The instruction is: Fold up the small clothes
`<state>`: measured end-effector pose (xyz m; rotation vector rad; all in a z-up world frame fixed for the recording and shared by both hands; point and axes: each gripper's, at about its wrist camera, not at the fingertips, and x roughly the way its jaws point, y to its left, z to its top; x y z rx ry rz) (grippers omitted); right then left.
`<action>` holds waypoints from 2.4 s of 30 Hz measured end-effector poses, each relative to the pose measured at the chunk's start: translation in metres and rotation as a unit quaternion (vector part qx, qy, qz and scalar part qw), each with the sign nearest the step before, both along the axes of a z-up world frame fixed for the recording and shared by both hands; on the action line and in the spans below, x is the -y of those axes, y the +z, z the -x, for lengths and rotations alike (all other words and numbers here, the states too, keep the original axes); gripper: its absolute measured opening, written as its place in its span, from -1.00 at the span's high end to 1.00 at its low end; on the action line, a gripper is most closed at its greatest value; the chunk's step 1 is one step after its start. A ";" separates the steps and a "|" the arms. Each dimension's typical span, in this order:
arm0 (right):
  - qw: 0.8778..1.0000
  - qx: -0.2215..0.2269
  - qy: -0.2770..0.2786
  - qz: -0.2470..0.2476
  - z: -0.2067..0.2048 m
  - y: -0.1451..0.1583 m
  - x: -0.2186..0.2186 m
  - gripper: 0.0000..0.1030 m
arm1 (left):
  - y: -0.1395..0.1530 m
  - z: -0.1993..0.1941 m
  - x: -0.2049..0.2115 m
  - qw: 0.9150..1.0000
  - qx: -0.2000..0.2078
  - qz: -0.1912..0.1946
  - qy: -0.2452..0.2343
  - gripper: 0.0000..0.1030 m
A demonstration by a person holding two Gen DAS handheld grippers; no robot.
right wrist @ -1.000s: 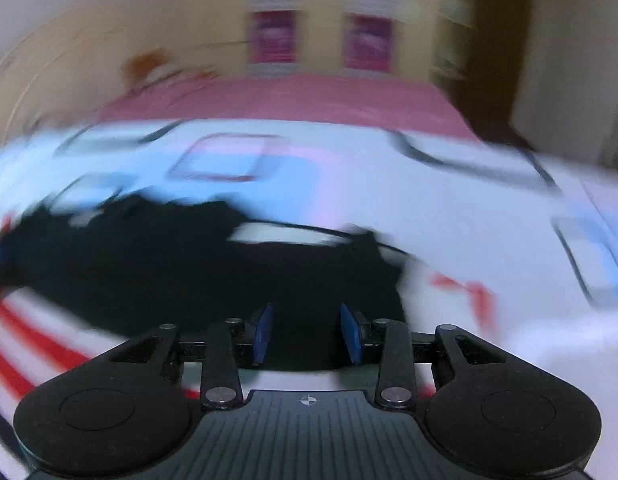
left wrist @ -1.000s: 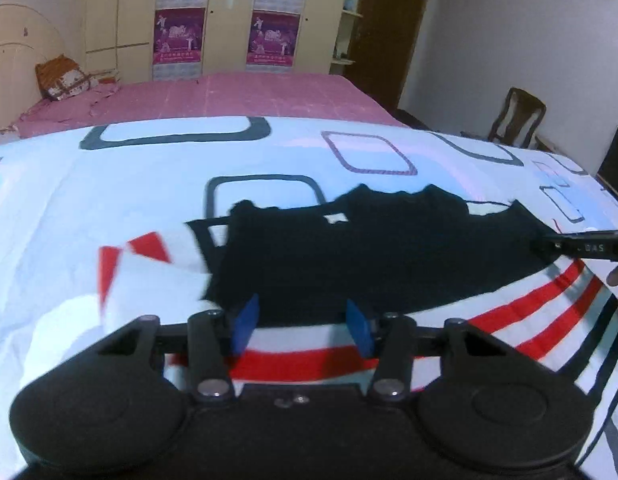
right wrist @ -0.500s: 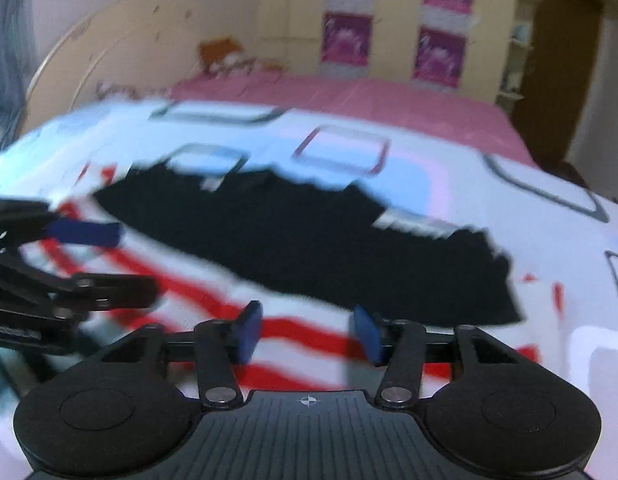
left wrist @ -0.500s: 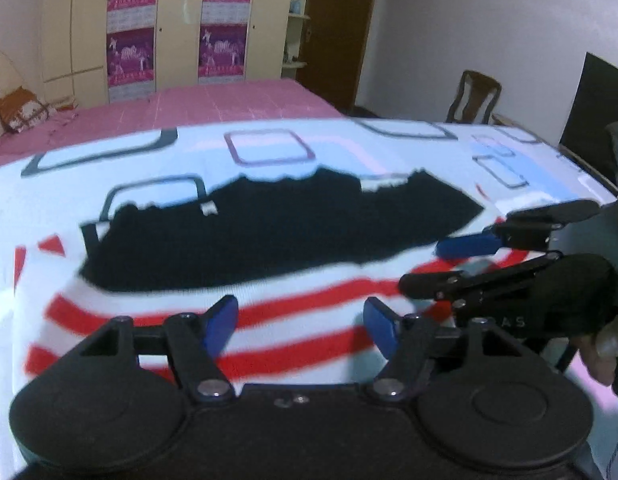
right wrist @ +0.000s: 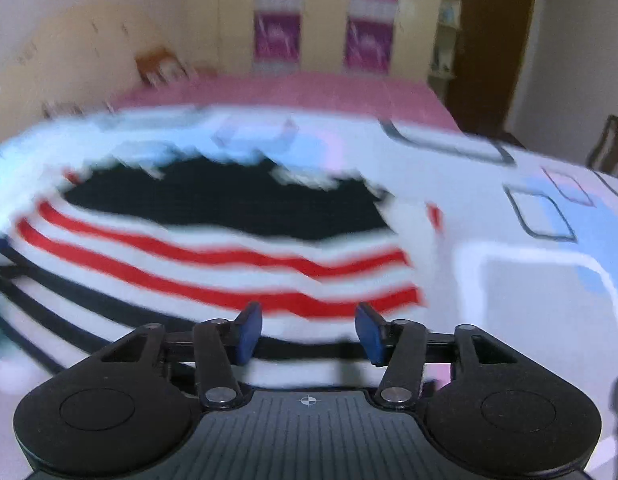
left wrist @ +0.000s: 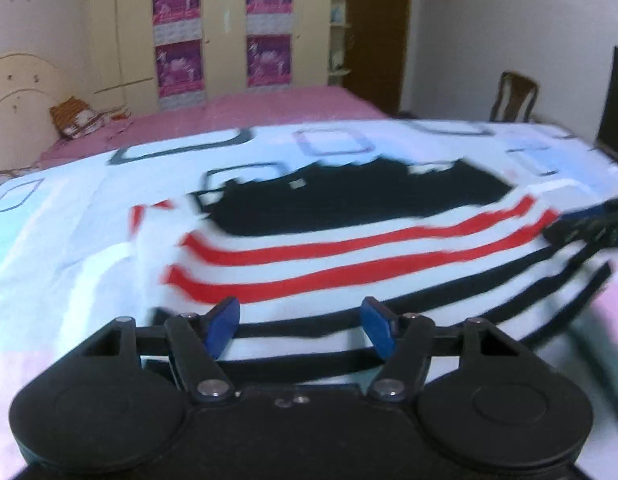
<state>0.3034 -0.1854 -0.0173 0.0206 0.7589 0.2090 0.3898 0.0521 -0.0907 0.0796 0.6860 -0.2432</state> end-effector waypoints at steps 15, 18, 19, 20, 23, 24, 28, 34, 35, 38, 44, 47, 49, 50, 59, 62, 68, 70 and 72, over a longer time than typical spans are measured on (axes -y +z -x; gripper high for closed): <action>0.993 -0.002 0.052 0.106 0.068 -0.017 -0.027 0.04 | -0.011 0.031 -0.021 0.998 -0.033 0.018 0.044 -0.22; 0.994 0.007 -0.034 0.102 0.060 -0.003 0.009 0.04 | -0.010 0.027 -0.030 0.997 -0.036 0.020 0.059 -0.22; 0.993 -0.005 -0.060 0.105 0.053 -0.006 0.021 0.04 | -0.010 0.026 -0.032 0.997 -0.036 0.020 0.063 -0.22; 0.992 -0.018 -0.080 0.096 0.047 -0.009 0.034 0.04 | -0.010 0.026 -0.034 0.997 -0.037 0.022 0.065 -0.22; 0.993 -0.063 -0.099 0.006 0.037 -0.021 0.069 0.04 | -0.015 0.026 -0.039 0.996 -0.049 0.025 0.065 -0.20; 0.992 -0.073 -0.097 -0.022 0.037 -0.024 0.076 0.36 | -0.016 0.026 -0.041 0.996 -0.051 0.025 0.065 -0.19; 0.993 -0.096 -0.075 0.010 0.050 -0.032 0.076 0.77 | -0.022 0.028 -0.044 0.996 -0.057 0.016 0.062 -0.19; 0.991 -0.079 -0.098 0.045 0.058 -0.024 0.072 0.76 | -0.007 0.036 -0.043 0.997 -0.030 0.012 0.074 -0.16; 0.991 -0.054 -0.109 0.057 0.059 -0.020 0.071 0.75 | -0.001 0.040 -0.042 0.997 -0.014 0.008 0.073 -0.19; 0.993 0.004 -0.100 0.059 0.067 -0.004 0.060 0.75 | -0.009 0.035 -0.037 0.997 -0.028 0.000 0.074 -0.31; 0.992 -0.063 -0.068 0.082 0.058 -0.038 0.046 0.76 | -0.025 0.029 -0.036 0.995 -0.054 -0.013 0.080 -0.33; 0.992 -0.068 -0.068 0.082 0.060 -0.035 0.046 0.75 | -0.026 0.030 -0.036 0.995 -0.051 -0.013 0.083 -0.34; 0.993 -0.059 -0.073 0.077 0.061 -0.029 0.045 0.75 | -0.026 0.031 -0.036 0.995 -0.051 -0.014 0.085 -0.34; 0.993 -0.047 -0.077 0.071 0.060 -0.025 0.048 0.75 | -0.026 0.031 -0.035 0.995 -0.051 -0.013 0.086 -0.34; 0.991 -0.077 -0.077 0.077 0.062 -0.039 0.050 0.75 | -0.024 0.031 -0.034 0.995 -0.053 -0.016 0.086 -0.34; 0.992 -0.052 -0.103 0.060 0.072 -0.026 0.054 0.69 | -0.009 0.041 -0.037 0.994 -0.046 -0.004 0.100 -0.48; 0.996 0.029 -0.084 0.014 0.091 0.008 0.050 -0.14 | -0.009 0.077 -0.063 0.964 -0.050 0.187 0.181 -0.47; 0.997 0.022 -0.078 -0.012 0.085 0.014 0.046 0.37 | -0.026 0.078 -0.072 0.939 -0.057 0.263 0.214 -0.37; 0.997 0.019 -0.070 -0.036 0.078 0.017 0.042 0.58 | -0.036 0.077 -0.077 0.920 -0.051 0.305 0.241 -0.37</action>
